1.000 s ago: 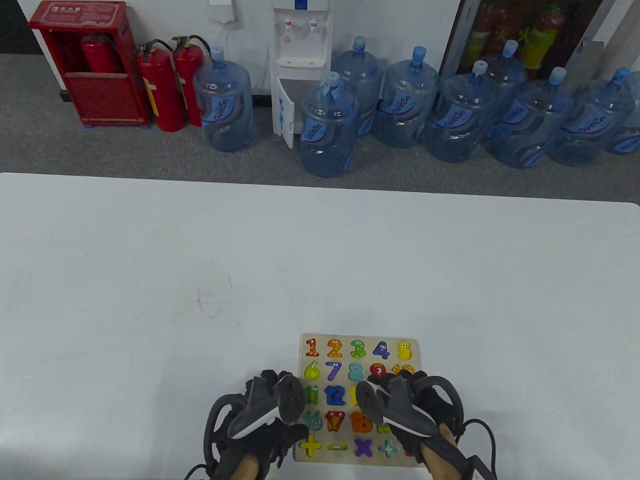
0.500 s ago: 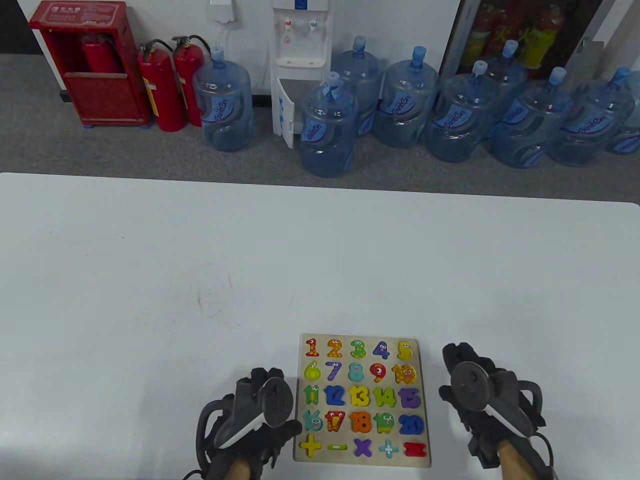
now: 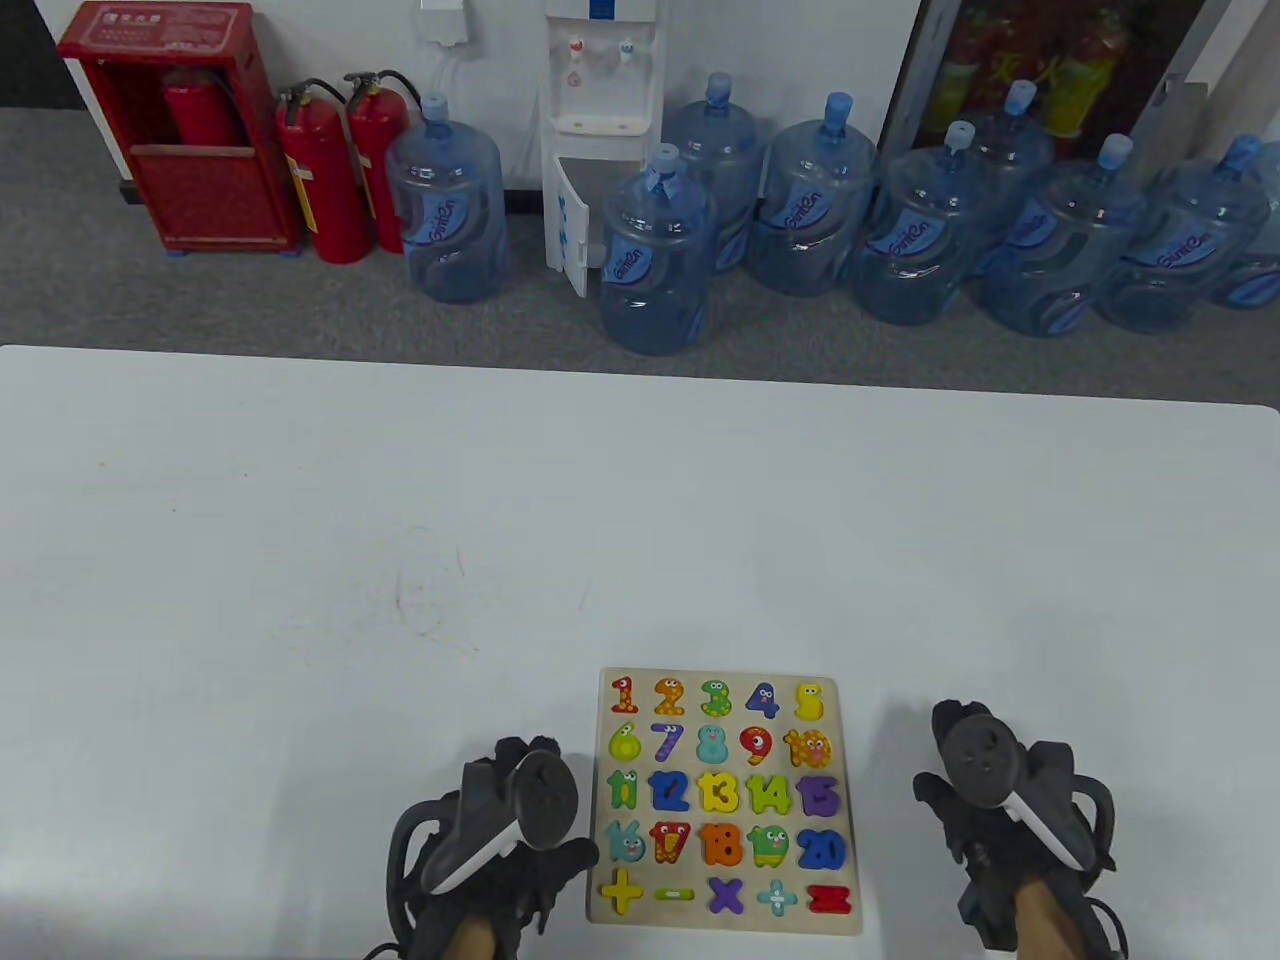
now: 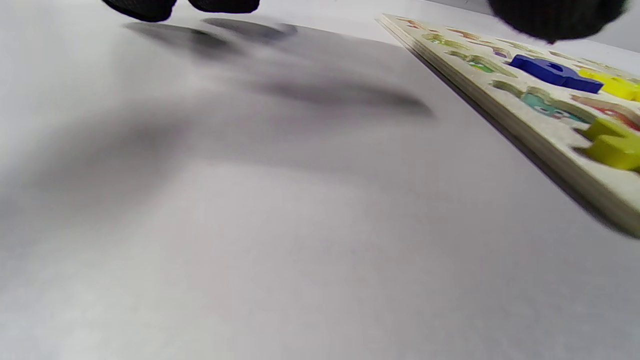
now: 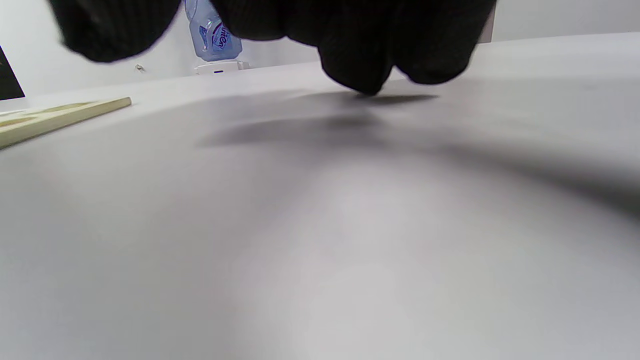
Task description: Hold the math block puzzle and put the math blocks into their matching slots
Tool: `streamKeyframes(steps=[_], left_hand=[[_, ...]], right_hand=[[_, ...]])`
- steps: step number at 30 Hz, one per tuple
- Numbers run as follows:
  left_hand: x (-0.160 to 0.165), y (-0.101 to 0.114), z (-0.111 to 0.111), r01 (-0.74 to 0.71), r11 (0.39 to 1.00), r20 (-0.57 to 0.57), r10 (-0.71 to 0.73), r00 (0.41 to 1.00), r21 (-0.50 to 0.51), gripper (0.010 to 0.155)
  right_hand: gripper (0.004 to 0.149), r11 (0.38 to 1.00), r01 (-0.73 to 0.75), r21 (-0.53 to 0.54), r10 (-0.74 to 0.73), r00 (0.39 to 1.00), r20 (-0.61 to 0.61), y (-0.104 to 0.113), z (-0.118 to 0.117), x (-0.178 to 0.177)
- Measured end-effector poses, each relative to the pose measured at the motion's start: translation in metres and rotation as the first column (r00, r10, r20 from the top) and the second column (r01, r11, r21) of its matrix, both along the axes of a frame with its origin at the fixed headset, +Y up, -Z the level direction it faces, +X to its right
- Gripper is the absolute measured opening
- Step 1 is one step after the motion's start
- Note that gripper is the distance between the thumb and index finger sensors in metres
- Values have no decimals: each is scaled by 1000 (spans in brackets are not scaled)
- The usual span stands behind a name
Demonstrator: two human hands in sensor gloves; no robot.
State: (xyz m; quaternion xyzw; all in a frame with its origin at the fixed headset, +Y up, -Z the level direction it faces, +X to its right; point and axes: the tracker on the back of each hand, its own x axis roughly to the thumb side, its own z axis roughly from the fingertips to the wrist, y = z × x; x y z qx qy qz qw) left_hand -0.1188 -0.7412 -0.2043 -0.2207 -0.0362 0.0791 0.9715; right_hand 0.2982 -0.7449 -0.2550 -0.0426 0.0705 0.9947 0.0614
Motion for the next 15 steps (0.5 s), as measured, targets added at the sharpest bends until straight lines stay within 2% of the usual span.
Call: streamKeyframes(steps=[15], left_hand=[[2, -1, 1, 1, 1000, 15, -1, 1000, -11, 93]], right_hand=[[80, 1000, -11, -19, 11, 999, -30, -1, 4, -7]])
